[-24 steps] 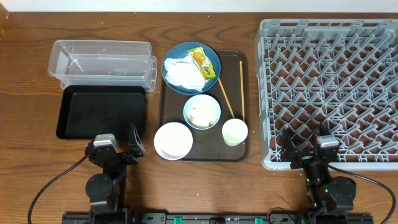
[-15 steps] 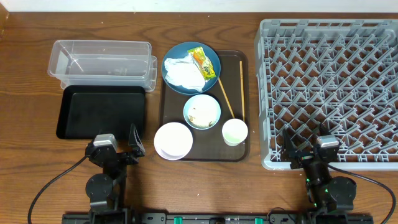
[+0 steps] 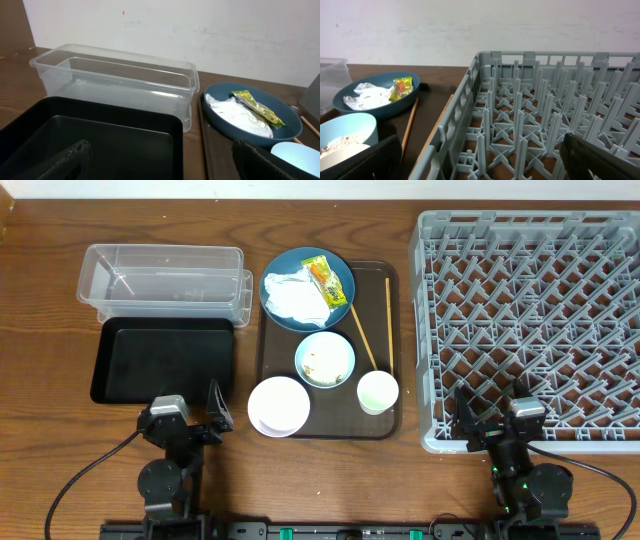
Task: Sort waste into correct bins and load items into the dishwasher rack
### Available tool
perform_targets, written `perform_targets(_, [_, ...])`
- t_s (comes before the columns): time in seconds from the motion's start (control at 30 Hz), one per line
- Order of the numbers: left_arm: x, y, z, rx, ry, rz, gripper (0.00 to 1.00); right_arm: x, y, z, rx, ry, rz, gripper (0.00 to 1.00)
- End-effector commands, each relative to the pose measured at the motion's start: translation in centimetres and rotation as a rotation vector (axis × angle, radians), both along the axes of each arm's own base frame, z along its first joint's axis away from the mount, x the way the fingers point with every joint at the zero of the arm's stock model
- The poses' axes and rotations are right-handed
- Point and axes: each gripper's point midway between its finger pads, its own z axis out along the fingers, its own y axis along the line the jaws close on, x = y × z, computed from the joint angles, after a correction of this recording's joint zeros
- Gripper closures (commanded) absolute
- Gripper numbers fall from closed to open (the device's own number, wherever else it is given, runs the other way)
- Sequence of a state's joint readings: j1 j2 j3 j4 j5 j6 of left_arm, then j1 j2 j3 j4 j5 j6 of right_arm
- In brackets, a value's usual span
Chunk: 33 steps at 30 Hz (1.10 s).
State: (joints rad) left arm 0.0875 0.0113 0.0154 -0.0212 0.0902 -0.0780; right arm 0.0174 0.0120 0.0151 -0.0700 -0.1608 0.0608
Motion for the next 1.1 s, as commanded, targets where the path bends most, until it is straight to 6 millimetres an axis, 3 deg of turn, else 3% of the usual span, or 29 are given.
perform_targets(0.0, [-0.1,-0.3,-1.4,-0.011,0.044,-0.017,0.08,0.0,0.2,-0.1,0.005,-0.001,0.008,0.01])
perform_targets(0.53, [-0.1,-0.3,-1.3,-0.01,0.039,-0.017,0.08,-0.1,0.5,0.4,0.007,-0.021,0.025,0.01])
perform_targets(0.8, [0.1,-0.3,0.5,-0.003,-0.031,-0.017,0.08,0.0,0.5,1.2,0.007,-0.054,0.025,0.01])
perform_targets(1.07, [0.1,-0.3,0.7,-0.003,-0.036,-0.017,0.08,-0.1,0.5,1.3,0.006,-0.057,0.025,0.01])
